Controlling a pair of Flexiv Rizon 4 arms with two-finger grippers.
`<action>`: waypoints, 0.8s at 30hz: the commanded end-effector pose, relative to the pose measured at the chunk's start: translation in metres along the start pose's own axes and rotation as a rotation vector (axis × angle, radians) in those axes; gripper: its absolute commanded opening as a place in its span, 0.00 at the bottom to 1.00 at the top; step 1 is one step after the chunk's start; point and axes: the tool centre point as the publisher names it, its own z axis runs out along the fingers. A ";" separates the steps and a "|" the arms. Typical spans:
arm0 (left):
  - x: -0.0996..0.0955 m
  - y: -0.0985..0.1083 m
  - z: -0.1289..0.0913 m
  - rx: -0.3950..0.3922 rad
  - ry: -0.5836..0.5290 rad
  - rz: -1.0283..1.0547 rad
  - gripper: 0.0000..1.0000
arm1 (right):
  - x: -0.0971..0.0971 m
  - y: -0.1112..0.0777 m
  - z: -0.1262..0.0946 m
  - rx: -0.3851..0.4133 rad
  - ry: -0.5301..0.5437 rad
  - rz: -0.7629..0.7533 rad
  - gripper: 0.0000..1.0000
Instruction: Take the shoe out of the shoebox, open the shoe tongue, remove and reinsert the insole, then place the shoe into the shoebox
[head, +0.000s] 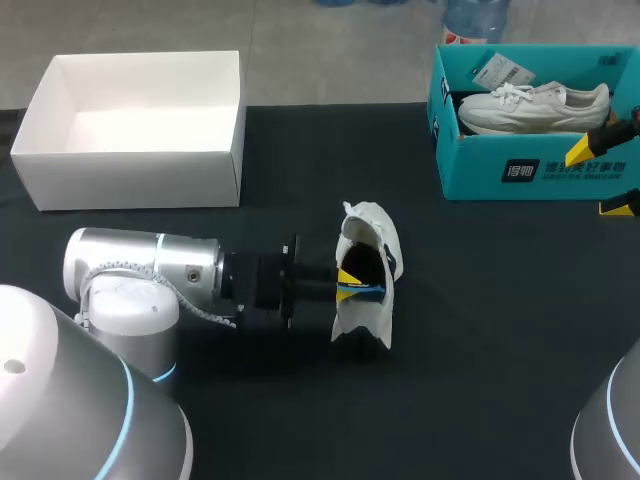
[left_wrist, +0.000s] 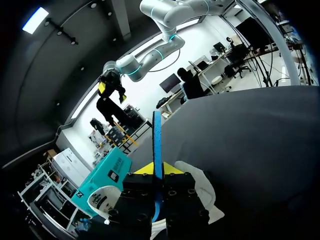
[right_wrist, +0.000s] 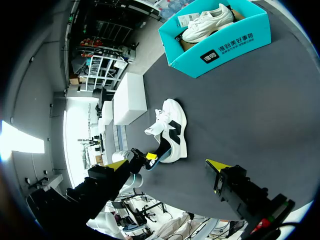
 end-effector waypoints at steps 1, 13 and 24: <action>-0.002 0.007 0.006 -0.016 -0.004 -0.005 0.00 | 0.000 0.000 0.001 0.000 -0.001 0.001 1.00; -0.011 0.026 0.020 -0.057 -0.036 0.005 0.00 | 0.000 0.000 0.001 0.000 -0.001 0.001 1.00; -0.015 0.024 0.012 -0.075 -0.047 0.003 0.49 | 0.000 0.000 0.001 0.000 -0.001 0.001 1.00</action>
